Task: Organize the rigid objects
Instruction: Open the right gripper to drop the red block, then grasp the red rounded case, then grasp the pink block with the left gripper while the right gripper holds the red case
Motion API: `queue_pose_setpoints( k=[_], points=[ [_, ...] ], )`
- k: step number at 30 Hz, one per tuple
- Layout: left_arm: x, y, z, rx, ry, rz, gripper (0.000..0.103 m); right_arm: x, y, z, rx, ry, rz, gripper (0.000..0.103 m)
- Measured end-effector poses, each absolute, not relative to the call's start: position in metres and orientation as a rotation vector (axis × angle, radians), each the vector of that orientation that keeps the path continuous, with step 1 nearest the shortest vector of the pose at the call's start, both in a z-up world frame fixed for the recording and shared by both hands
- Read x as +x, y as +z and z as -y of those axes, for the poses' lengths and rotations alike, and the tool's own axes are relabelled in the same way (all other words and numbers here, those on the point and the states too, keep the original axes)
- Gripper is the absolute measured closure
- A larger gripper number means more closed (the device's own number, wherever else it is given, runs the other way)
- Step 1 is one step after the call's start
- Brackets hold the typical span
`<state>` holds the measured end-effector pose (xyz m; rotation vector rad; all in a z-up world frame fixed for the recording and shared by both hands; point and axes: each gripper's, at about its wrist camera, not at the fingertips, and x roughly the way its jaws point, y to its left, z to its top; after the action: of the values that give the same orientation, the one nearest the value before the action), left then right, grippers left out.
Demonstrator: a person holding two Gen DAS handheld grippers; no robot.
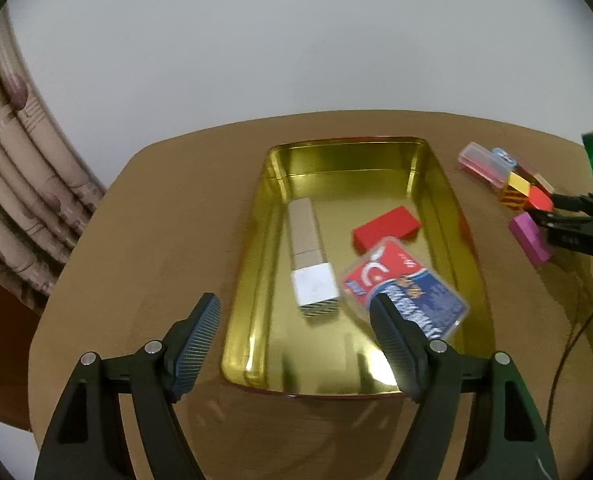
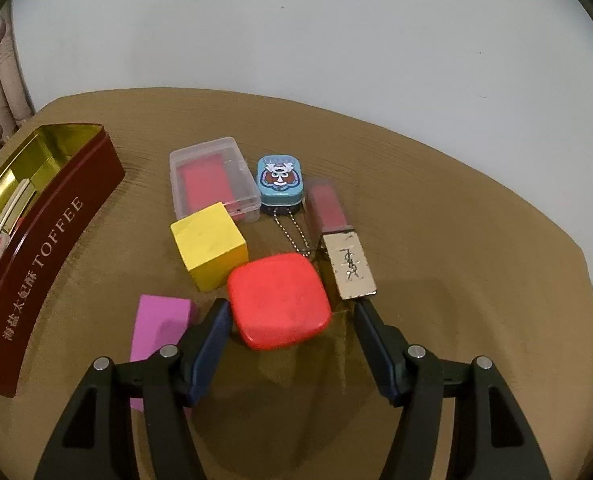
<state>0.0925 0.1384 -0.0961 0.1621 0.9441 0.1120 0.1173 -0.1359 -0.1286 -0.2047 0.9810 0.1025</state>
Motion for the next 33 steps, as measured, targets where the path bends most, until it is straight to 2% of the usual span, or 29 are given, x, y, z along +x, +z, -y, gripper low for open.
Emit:
queue_pose_setpoints(
  k=[4,7,20,33],
  points=[
    [0.092,-0.1,-0.125,0.195,0.095,-0.945,0.029,0.112,-0.132,0.137,-0.208,0.107,-0.957,0.04],
    [0.092,-0.103,-0.119,0.21,0.096,-0.953,0.029,0.101,-0.132,0.138,-0.179,0.117,-0.941,0.052],
    [0.095,-0.1,-0.084,0.196,0.071,-0.991,0.029,0.054,-0.134,0.149,-0.151,0.053,-0.898,0.052],
    [0.124,-0.095,-0.002,0.139,-0.045,-1.047,0.029,0.018,-0.134,0.178,-0.104,-0.029,-0.892,0.052]
  ],
)
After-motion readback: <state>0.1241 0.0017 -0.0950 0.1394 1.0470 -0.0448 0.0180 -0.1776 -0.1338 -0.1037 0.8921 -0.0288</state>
